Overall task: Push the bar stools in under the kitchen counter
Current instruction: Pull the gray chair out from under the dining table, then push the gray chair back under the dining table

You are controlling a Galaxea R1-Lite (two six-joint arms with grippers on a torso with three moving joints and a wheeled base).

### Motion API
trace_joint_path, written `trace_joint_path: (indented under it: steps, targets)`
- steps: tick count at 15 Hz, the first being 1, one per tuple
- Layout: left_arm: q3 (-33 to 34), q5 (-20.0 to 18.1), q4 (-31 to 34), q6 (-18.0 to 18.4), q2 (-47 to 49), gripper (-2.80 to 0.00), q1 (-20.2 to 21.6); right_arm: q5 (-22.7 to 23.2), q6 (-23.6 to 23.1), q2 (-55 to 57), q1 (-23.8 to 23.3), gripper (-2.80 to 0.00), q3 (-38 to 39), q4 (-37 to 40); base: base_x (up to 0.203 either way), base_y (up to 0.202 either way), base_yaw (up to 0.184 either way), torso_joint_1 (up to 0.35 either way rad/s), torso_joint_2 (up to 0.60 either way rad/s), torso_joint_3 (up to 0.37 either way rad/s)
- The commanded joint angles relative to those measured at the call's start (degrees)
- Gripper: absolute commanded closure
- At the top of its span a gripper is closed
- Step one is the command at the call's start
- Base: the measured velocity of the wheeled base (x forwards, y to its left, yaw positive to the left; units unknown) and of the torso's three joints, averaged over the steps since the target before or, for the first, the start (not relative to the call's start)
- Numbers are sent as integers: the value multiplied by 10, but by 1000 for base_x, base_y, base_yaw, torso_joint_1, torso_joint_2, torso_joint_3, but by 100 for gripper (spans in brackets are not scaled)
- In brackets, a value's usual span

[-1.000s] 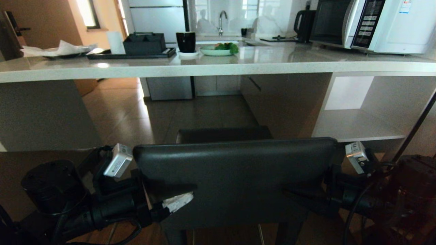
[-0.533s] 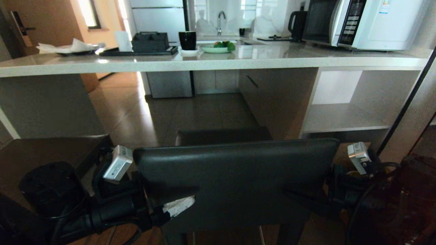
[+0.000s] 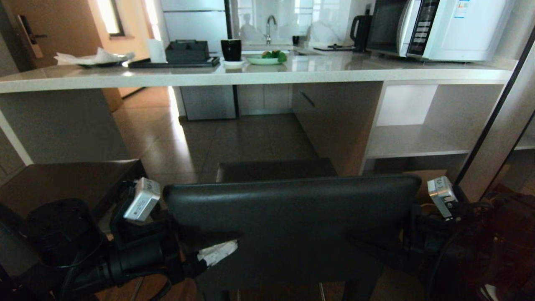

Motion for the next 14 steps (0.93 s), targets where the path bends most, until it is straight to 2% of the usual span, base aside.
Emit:
trace_joint_path:
  steps: [1, 4, 7, 10, 12, 14]
  targets:
    - [5, 0, -4, -1, -6, -280, 19, 1, 0, -5, -9, -280, 6, -3, 0, 0, 0, 0, 0, 0]
    - [49, -6, -4, -2, -23, -280, 98, 5, -1, -15, -45, -280, 29, -3, 0, 0, 0, 0, 0, 0]
    - [112, -10, -4, -2, -84, -280, 122, 27, 1, -38, -102, -280, 42, -4, 0, 0, 0, 0, 0, 0]
    - [112, -11, -4, -9, -147, -280, 141, 59, 2, -65, -149, -280, 71, -4, 0, 0, 0, 0, 0, 0]
    - [112, -7, -3, -10, -202, -280, 158, 63, 8, -107, -157, -280, 81, -3, 0, 0, 0, 0, 0, 0]
    - [112, -3, 19, -11, -268, -280, 198, 58, 46, -164, -163, -280, 93, -2, 0, 0, 0, 0, 0, 0]
